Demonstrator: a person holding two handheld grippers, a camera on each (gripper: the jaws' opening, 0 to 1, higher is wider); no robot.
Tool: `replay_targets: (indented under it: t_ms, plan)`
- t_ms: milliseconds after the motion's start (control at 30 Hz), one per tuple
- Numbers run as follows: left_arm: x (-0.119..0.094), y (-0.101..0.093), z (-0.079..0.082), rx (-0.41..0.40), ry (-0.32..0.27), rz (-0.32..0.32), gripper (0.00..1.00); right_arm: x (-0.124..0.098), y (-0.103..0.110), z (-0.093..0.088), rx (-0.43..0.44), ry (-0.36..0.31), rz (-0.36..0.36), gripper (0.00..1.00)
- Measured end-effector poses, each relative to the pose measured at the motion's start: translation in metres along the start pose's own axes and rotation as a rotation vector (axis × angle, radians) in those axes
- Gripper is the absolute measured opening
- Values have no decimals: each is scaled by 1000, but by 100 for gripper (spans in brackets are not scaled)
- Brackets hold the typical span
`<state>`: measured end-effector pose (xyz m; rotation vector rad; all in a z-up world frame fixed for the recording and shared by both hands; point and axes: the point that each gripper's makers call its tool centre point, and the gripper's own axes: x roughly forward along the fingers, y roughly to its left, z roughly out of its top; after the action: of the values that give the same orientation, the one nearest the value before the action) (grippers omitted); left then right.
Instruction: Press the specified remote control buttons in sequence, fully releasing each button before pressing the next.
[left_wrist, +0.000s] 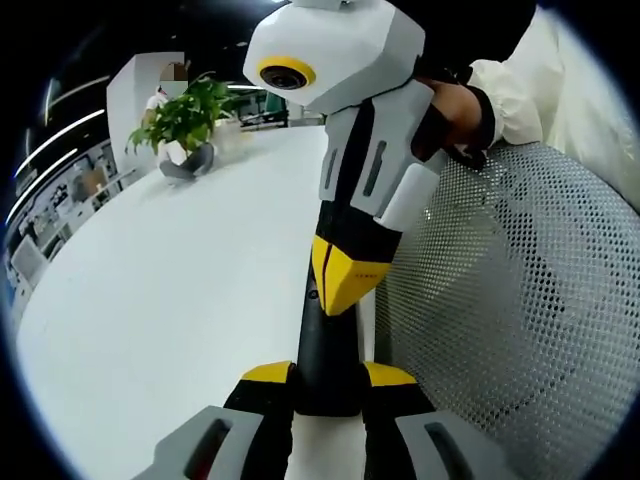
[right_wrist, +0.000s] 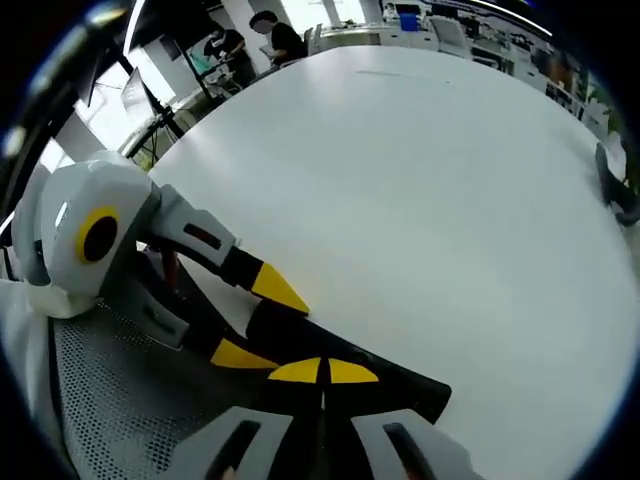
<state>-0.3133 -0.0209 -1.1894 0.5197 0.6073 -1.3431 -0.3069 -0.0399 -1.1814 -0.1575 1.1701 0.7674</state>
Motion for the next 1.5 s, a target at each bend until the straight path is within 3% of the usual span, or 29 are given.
replay_targets:
  t_ms: [1067,1500]
  plan:
    - [0,0,0,1,-4,-3,25,0,-1,0,15,-8,8,0]
    - [1,0,0,2,-3,-3,25,4,9,3,-91,-17,20,0]
